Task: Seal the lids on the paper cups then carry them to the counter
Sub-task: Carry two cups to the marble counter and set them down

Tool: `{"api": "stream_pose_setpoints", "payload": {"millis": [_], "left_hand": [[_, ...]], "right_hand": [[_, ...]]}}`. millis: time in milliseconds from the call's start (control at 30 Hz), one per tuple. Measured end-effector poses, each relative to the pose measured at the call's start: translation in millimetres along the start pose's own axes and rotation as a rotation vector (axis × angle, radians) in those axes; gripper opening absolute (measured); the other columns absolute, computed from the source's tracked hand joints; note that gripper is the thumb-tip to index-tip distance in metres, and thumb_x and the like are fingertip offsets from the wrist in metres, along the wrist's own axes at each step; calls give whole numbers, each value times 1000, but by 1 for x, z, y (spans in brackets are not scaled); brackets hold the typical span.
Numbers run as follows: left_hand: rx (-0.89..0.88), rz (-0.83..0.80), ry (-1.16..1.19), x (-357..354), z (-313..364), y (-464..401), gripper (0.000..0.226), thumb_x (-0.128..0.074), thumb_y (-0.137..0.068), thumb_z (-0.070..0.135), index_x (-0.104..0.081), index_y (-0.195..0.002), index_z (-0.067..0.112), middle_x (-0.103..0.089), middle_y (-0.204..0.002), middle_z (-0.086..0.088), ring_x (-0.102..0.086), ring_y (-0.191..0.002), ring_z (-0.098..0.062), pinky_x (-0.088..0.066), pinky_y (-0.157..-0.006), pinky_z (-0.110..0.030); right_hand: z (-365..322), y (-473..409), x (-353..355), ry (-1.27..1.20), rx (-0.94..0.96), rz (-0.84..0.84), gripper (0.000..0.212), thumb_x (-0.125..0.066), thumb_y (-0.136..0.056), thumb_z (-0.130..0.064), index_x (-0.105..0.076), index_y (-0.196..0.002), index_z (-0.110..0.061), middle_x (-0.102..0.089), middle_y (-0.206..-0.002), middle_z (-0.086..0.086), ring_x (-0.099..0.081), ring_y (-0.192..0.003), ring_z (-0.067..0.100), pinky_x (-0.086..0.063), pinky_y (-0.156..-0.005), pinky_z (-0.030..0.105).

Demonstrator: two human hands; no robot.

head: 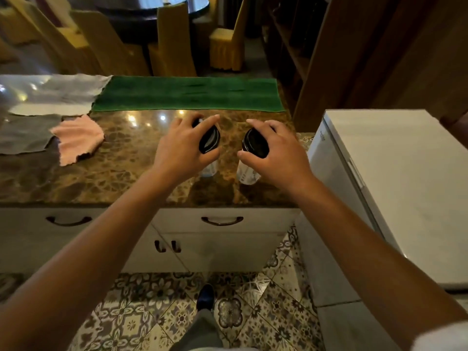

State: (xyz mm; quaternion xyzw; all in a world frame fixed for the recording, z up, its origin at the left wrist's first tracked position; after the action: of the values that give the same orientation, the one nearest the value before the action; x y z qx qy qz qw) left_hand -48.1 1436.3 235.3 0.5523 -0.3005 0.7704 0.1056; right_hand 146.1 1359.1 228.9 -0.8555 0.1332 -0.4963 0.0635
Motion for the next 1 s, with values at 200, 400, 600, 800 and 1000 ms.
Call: {"api": "stream_pose_setpoints", "payload": {"millis": [200,400,600,800,1000], "left_hand": [[6,-17,3,-10,-75,-70,73,-62,-90,56,-36,-154,35,-45,-149,-10,-43,-131,-35,-49,-102,-52],[22,-84,6,-24,-133,-108,73,-63,-90,55,-35,-155,35,-44,-149,-10,-41,-132,-35,-49,-101,-53],[64,-120,28,-37,-175,-118,73,-64,-90,52,-37,-154,32,-45,-147,-12,-42,-131,-36,-47,-105,-52],[62,-142,20,-45,-191,-117,72,-60,-91,56,-34,-155,34,-43,-149,-10,-41,-132,-36,-48,-102,-51],[14,-142,-60,-46,-186,-118,71,-55,-92,62,-34,-154,34,-45,-150,-8,-43,-132,-36,-52,-94,-50]], "right_hand": [[-29,-81,-42,19,-34,-31,73,-57,-86,-71,-38,-152,-47,-39,-156,-1,-43,-139,29,-46,-107,50],[-55,-151,-75,49,-63,-6,74,-60,-87,-67,-37,-153,-44,-40,-156,1,-45,-137,30,-45,-106,46],[-70,-189,-109,137,-50,-58,76,-61,-87,-67,-36,-154,-42,-36,-160,3,-43,-138,34,-46,-104,47],[-70,-191,-141,238,-78,-138,75,-55,-89,-69,-31,-156,-44,-30,-164,2,-37,-145,33,-49,-102,49],[-72,-191,-141,244,-94,-117,75,-55,-90,-69,-32,-156,-42,-32,-164,3,-39,-143,34,-48,-103,48]]}}
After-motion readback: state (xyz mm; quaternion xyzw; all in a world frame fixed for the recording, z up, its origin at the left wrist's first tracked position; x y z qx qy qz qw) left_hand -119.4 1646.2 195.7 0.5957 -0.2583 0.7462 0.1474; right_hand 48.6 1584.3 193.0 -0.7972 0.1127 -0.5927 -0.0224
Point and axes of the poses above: each hand's wrist, its own y-axis away from the middle knuckle, its own x-axis out of the back of the hand, z = x × y, the point moved 6 cm from there along -y, towards the middle knuckle
